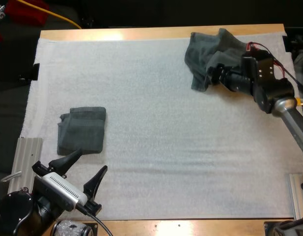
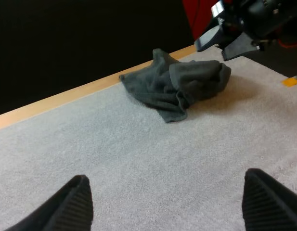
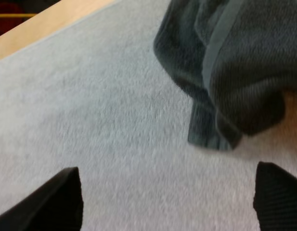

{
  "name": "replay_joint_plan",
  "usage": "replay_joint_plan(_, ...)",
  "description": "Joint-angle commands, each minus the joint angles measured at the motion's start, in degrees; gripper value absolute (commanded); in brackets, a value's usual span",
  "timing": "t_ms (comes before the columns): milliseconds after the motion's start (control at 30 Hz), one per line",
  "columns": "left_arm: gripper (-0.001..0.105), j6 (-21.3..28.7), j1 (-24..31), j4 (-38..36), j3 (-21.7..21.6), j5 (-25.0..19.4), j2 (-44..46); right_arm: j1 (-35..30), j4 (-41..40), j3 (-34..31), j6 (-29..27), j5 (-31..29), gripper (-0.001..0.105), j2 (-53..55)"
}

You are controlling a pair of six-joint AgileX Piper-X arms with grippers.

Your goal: Pick towel from pile, fold and stack

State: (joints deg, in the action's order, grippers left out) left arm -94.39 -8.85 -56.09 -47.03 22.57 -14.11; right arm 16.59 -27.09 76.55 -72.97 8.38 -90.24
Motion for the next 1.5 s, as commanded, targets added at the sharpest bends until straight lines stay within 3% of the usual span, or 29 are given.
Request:
replay_joint_plan(0,0.062,-0.22,-0.15,0.7,-0.45,0.33,0.0,0.29,0.77,1.28,0.44,-0.82,0.071,-1.18)
replay_joint_plan(367,0.062,-0.22,-0.15,0.7,-0.45,0.33,0.0,0.28,7.69,3.46,2.5,-6.93,0.071,-12.1)
replay_joint_plan(700,0.062,-0.22,-0.15,0.7,-0.45,0.33,0.0,0.28,12.49,3.46,8.31,-7.41,0.071,-17.68)
replay_joint_plan(900,0.062,-0.22,-0.15,0.2,-0.45,0.33,0.0,0.28,15.13,3.46,8.79,-8.72,0.071,-19.27)
replay_joint_plan(1000,0.062,-0.22,-0.15,-0.23,-0.45,0.33,0.0,0.28,15.29,3.46,8.79,-10.87,0.063,-19.27)
replay_joint_plan(1033,0.062,-0.22,-0.15,-1.26,-0.45,0.33,0.0,0.19,14.99,3.46,8.79,-11.21,0.034,-19.61)
replay_joint_plan(1133,0.062,-0.22,-0.15,-2.92,-0.45,0.33,0.0,0.16,13.6,3.46,8.65,-9.7,0.004,-20.51)
replay_joint_plan(1267,0.062,-0.22,-0.15,-2.94,-0.45,0.33,0.0,0.16,13.18,3.46,6.03,-8.38,0.002,-19.73)
replay_joint_plan(1467,0.062,-0.22,-0.15,-2.82,-0.45,0.33,0.0,0.27,12.95,3.46,-2.68,-8.38,0.002,-14.5)
